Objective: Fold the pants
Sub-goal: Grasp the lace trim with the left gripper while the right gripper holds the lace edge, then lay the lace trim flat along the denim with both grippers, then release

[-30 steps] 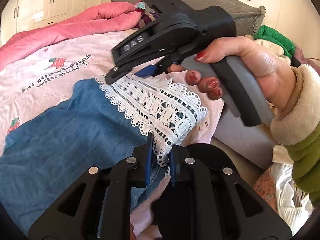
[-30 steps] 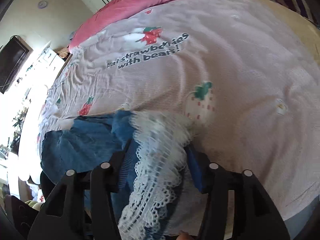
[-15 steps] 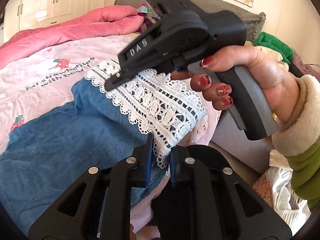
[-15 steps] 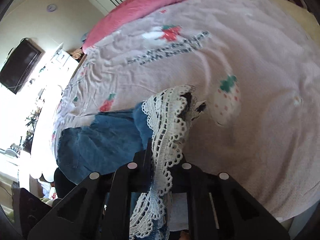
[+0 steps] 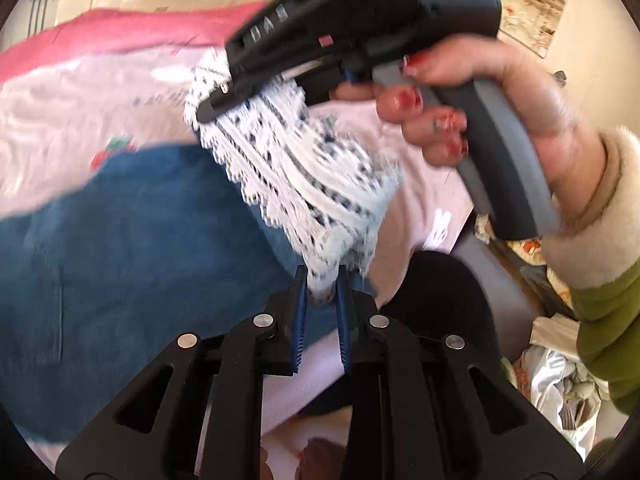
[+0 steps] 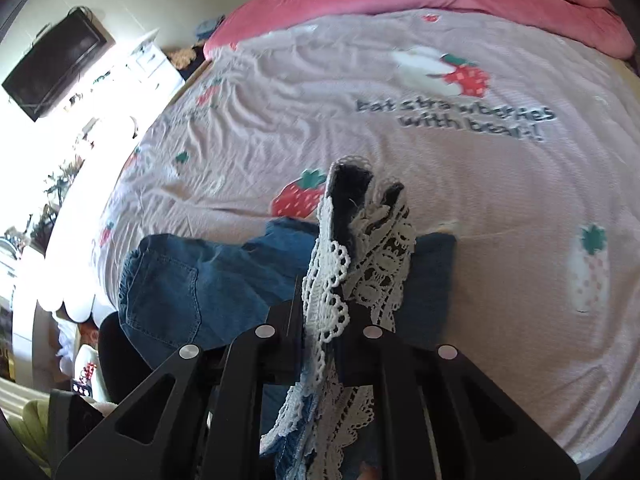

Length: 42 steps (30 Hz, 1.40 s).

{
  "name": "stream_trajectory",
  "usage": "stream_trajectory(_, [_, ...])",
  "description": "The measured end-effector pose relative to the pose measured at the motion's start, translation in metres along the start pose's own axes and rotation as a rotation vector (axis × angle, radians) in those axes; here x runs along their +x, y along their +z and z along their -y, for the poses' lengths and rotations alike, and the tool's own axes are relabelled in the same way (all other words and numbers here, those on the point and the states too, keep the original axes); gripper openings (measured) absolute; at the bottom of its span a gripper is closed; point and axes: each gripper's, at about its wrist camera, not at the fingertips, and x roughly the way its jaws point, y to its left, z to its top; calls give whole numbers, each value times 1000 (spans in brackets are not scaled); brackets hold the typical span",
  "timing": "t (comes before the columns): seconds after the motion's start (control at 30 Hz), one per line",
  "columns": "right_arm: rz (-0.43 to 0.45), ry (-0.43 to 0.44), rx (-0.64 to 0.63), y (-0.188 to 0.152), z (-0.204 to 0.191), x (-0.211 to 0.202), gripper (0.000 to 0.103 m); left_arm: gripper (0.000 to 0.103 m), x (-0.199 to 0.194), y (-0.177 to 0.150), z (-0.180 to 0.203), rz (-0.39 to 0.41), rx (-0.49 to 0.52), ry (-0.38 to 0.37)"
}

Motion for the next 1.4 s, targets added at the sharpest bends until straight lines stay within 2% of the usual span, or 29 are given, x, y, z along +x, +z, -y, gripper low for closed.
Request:
stream_trajectory(0.2, [-54, -17, -40, 5, -34, 34, 13, 6, -15, -17, -28, -9, -69, 0])
stream_trajectory(0.33, [-78, 5, -41, 9, -47, 47, 21, 6, -23, -22, -42, -3, -110, -3])
stream_trajectory(0.5, [-90, 96, -37, 10, -58, 54, 32, 6, -21, -24, -46, 0, -138, -6])
stream_trajectory(0.57, [-65, 114, -57, 10, -64, 46, 40, 6, -21, -25, -44, -3, -143, -11])
stream_trajectory(0.63, [-16, 141, -67, 12, -64, 29, 43, 7, -21, -26, -43, -10, -152, -22])
stream_trajectory(0.67, [6, 141, -66, 13, -61, 22, 47, 10, -24, -27, -47, -16, -156, -26])
stream_trajectory(0.73, [60, 109, -77, 17, -51, 5, 55, 13, -28, -30, -48, -24, -163, -31])
stream_trajectory(0.8, [85, 55, -93, 20, -40, -4, 59, 23, -37, -33, -48, -21, -163, -34])
stream_trajectory(0.9, [86, 13, -105, 21, -28, -5, 59, 35, -59, -35, -49, 12, -169, -11])
stream_trajectory(1.0, [82, -5, -126, 21, -24, 4, 59, 41, -75, -32, -51, 47, -171, 4])
stream_trajectory(1.1, [87, -28, -186, 24, -32, 16, 59, 42, -73, -18, -53, 48, -178, 12])
stream_trajectory(1.33, [44, -37, -238, 33, -42, 50, 59, 41, -38, -4, -71, -40, -250, 20])
stream_trajectory(1.4, [32, -48, -244, 35, -40, 57, 54, 38, -31, -4, -73, -50, -252, 27])
